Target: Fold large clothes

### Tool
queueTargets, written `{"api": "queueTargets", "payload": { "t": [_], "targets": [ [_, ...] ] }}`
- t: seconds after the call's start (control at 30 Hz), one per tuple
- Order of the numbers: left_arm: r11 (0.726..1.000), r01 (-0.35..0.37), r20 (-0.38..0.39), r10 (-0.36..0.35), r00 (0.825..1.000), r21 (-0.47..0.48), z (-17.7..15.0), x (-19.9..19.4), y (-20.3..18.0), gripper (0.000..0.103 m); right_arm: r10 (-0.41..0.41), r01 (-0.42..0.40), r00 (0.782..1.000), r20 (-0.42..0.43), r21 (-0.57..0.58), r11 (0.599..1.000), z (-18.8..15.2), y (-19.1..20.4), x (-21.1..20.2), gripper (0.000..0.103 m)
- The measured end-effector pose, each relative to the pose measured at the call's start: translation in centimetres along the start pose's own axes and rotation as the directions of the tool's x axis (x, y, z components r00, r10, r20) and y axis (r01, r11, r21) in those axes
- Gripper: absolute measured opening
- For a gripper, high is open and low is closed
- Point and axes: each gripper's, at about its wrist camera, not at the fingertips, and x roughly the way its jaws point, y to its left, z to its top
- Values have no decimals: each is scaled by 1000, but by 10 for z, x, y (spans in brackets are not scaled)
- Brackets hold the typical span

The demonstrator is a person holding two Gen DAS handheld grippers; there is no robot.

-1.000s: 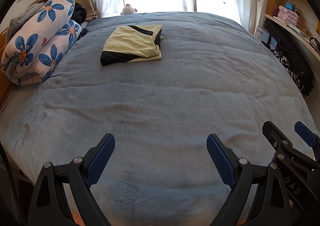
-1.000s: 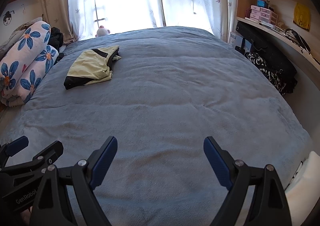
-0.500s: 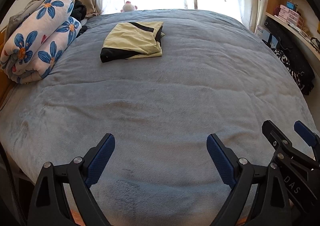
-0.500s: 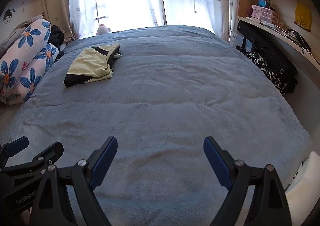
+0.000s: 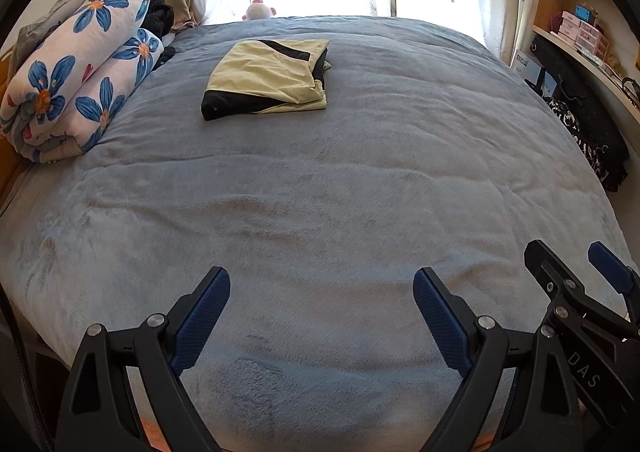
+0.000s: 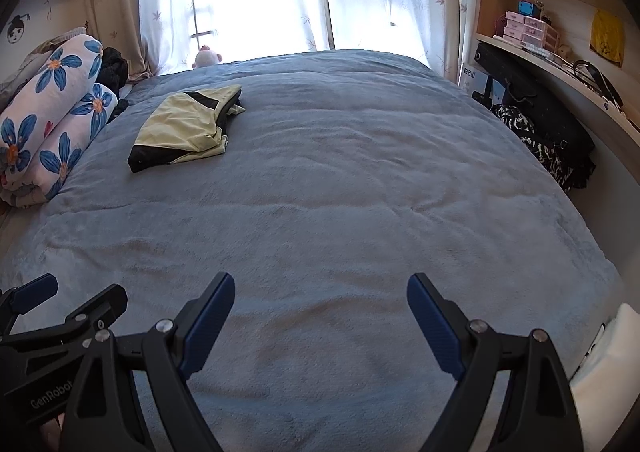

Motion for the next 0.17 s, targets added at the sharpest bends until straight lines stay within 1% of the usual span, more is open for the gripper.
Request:
{"api": "queueTargets", "payload": {
  "t": [0.17],
  "targets": [
    [1000, 1, -1, -1, 1000, 0, 1, 0, 0, 92, 1, -1, 1000, -1, 0, 1000, 0, 0, 0, 89]
  ]
}}
